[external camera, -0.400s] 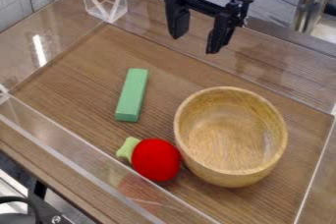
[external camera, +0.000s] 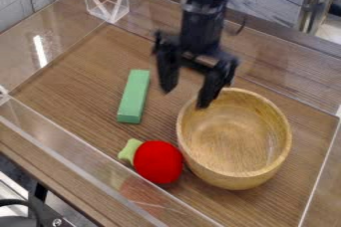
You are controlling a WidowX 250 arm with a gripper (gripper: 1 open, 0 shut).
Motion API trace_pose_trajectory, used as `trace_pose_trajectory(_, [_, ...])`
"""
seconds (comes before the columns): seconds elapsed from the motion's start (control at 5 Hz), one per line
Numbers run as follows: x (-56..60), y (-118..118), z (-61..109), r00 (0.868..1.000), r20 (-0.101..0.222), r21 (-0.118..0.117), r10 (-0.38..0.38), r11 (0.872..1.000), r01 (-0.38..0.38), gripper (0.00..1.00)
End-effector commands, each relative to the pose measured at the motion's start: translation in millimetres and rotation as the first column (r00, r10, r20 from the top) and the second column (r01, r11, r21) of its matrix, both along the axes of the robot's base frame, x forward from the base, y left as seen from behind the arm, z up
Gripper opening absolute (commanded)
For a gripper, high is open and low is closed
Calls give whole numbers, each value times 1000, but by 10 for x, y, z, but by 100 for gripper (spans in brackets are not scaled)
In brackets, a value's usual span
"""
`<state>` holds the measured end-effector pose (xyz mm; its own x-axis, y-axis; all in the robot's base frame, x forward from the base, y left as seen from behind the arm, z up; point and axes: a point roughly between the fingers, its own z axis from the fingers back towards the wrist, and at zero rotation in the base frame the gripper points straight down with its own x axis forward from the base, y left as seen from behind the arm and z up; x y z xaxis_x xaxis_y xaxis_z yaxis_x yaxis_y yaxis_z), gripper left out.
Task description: Move the red fruit to the left
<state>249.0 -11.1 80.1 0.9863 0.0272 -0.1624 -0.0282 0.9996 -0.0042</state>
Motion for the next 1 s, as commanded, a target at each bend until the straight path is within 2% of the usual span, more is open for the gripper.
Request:
trace_pose_trajectory(0.0, [-219,85,-10,997,72,3,-29,1000,29,100])
trace_pose_trajectory(0.2, [-400,226,-137,995,91,9,-35,999,34,100])
trace_pose_trajectory(0.4, [-520,433,-253,995,99,11,-33,999,32,100])
trace_pose_trajectory(0.6, [-618,472,-316,993,100,6,-66,998,66,100])
trace_pose_trajectory(0.8, [-682,538,-294,994,100,3,-52,999,52,0])
